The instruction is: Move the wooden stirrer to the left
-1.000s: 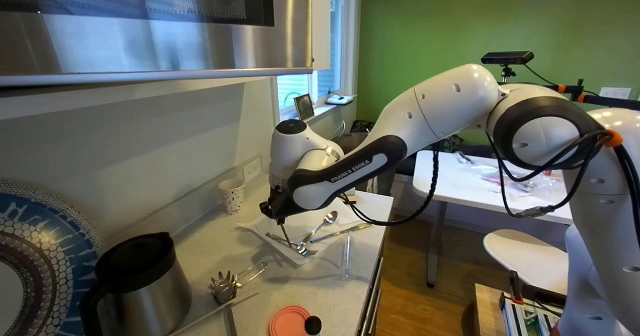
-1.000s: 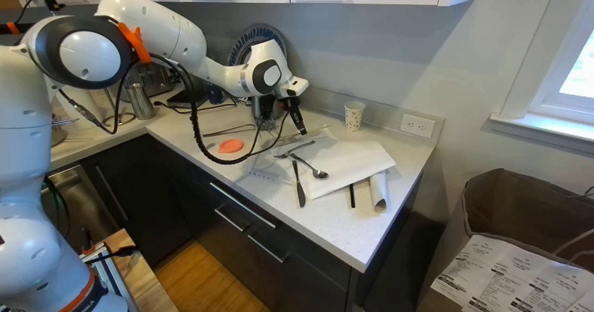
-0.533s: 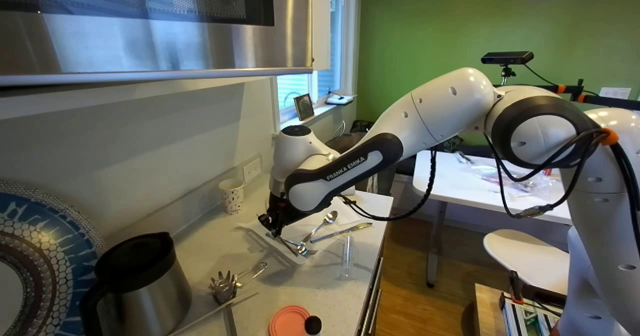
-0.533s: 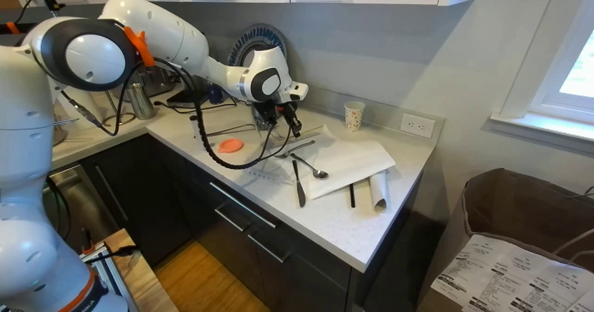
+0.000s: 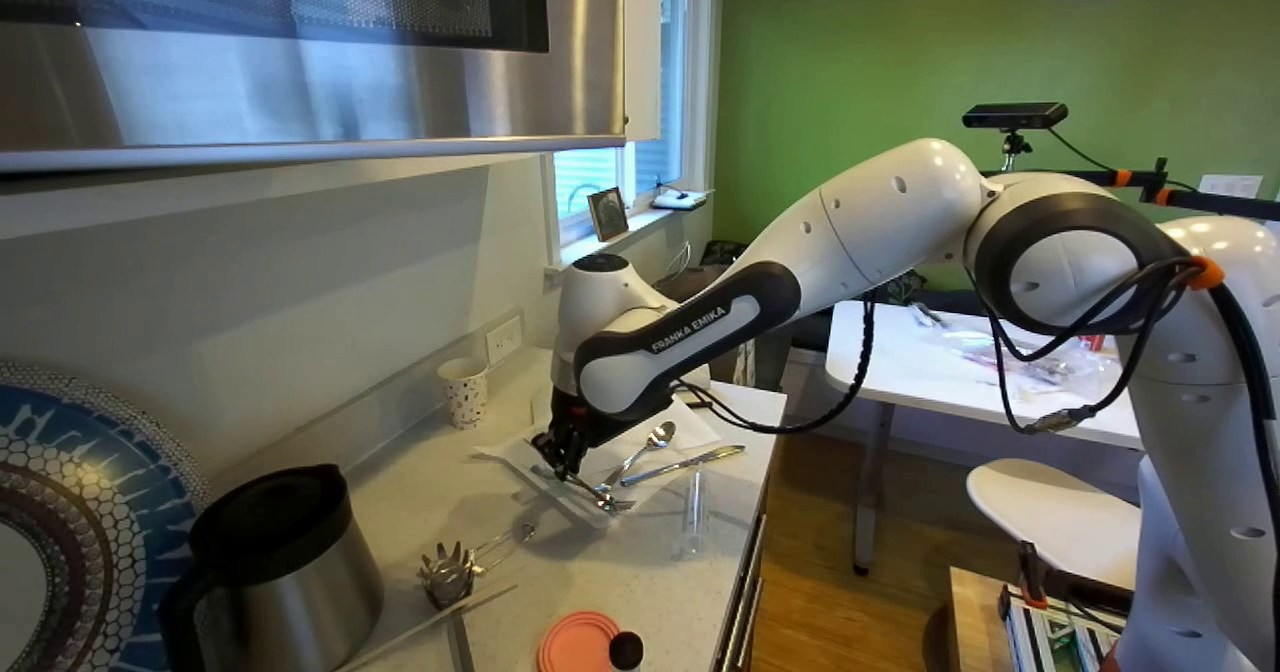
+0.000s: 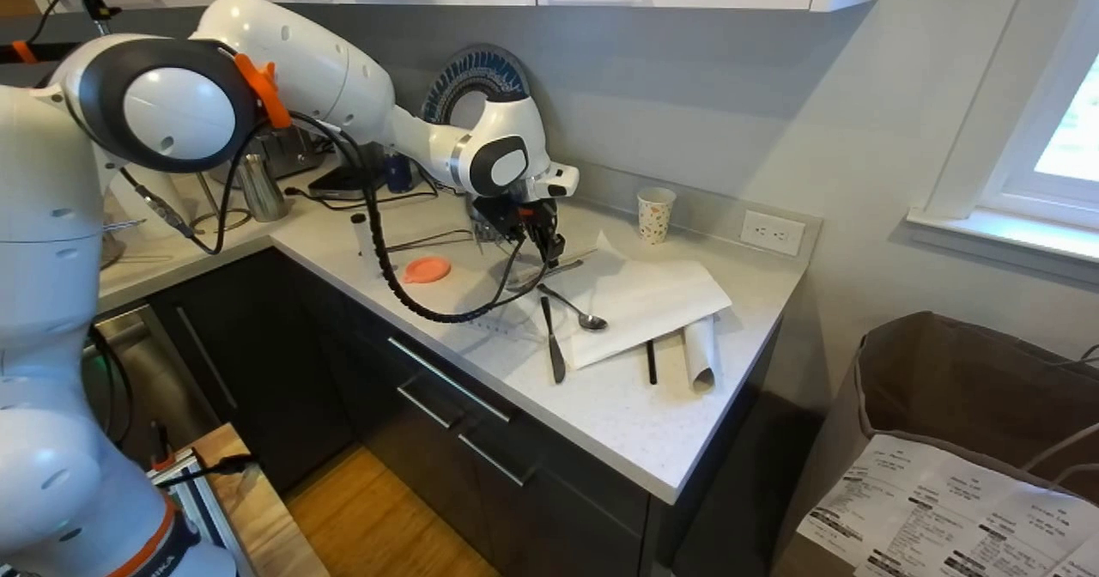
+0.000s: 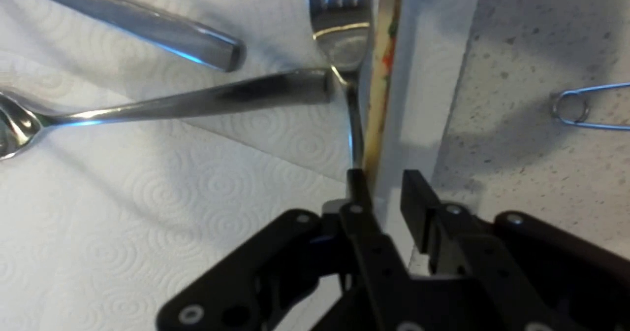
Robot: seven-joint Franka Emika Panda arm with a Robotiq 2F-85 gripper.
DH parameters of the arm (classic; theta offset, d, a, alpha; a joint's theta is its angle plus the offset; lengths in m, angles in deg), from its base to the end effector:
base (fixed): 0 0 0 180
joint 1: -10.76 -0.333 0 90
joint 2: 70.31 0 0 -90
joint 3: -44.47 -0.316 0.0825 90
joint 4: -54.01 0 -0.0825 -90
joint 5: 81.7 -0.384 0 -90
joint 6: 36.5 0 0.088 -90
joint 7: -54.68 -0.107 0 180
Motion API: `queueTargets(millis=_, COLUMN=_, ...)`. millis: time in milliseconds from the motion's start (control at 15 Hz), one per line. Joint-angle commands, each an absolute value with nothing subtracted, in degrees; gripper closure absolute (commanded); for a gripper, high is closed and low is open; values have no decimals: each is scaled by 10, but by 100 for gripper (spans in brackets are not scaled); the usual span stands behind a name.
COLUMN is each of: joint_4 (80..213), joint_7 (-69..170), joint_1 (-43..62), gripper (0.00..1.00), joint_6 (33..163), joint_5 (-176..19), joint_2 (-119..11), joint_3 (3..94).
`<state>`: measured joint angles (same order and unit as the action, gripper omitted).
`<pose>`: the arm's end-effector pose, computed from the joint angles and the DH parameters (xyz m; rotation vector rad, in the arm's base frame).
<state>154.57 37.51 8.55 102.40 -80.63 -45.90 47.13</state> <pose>0.6788 -0.0022 0.3518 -3.0824 0.4477 -0.3844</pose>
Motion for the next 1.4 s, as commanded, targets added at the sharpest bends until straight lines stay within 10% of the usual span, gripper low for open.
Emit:
queueTargets(millis=0, joint_4=1549, joint_7=402, joint_1=96, gripper=43, joint_6=1008, joint_5=-826, joint_2=-461, joint_3=466)
queueTargets(millis=400, joint_4=1557, joint_7=394, joint_1=99, gripper=1, joint_6=965, joint_5=-813, joint_2=-482, joint_3=479)
queueTargets(millis=1333, joint_4=1544, joint_7=385, joint_1=100, gripper=0, joint_6=908, joint_5=-809, joint_2=-492, joint_3=485)
